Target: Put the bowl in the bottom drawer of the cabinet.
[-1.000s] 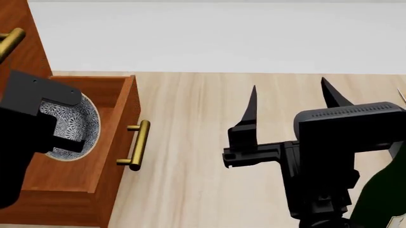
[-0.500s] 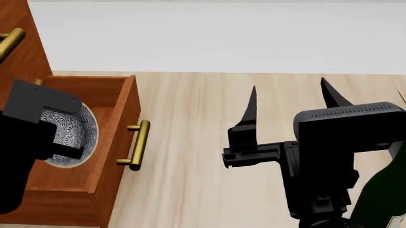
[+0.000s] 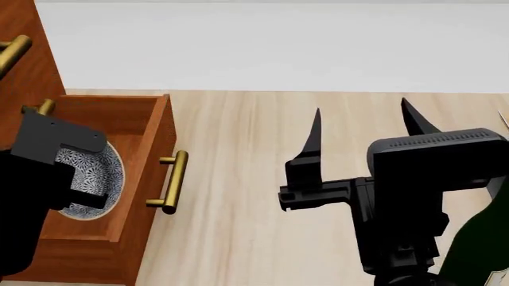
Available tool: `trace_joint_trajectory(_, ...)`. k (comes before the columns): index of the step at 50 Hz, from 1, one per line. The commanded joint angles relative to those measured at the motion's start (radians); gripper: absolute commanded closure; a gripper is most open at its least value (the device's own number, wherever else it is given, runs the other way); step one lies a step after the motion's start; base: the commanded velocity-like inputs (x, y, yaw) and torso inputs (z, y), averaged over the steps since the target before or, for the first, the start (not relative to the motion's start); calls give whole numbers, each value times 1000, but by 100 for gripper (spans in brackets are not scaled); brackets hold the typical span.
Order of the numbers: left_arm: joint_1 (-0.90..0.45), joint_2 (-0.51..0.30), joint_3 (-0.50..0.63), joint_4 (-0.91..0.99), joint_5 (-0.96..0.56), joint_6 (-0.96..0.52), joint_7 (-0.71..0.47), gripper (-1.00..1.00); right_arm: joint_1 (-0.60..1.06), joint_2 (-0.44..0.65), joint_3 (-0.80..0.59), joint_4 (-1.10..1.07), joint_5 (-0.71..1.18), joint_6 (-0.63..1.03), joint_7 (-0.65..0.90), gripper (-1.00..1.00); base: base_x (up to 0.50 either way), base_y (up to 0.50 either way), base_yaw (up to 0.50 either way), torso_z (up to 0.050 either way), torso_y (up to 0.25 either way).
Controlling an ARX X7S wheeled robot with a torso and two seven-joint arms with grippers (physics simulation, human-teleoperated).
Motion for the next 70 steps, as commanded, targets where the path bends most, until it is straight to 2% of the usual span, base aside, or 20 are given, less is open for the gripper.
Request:
trace_joint_trajectory(1, 0, 8, 4, -26, 27, 17, 4, 100, 0, 1, -3, 2, 2, -2, 2, -100, 0, 0, 0, 0, 0)
trace_joint_trajectory(67, 19, 29, 25, -104, 42, 51, 33, 100, 1, 13, -7, 1, 17, -11, 15, -100, 0, 0, 0, 0, 0)
trace_joint_trajectory(68, 19, 29, 25, -103, 42, 51, 34, -100, 1, 14, -7, 0, 17, -11, 15, -100, 0, 0, 0, 0, 0)
trace_joint_trajectory(70, 19, 28, 25, -103, 41, 50, 33, -100, 1, 14, -7, 0, 18, -11, 16, -100, 0, 0, 0, 0, 0)
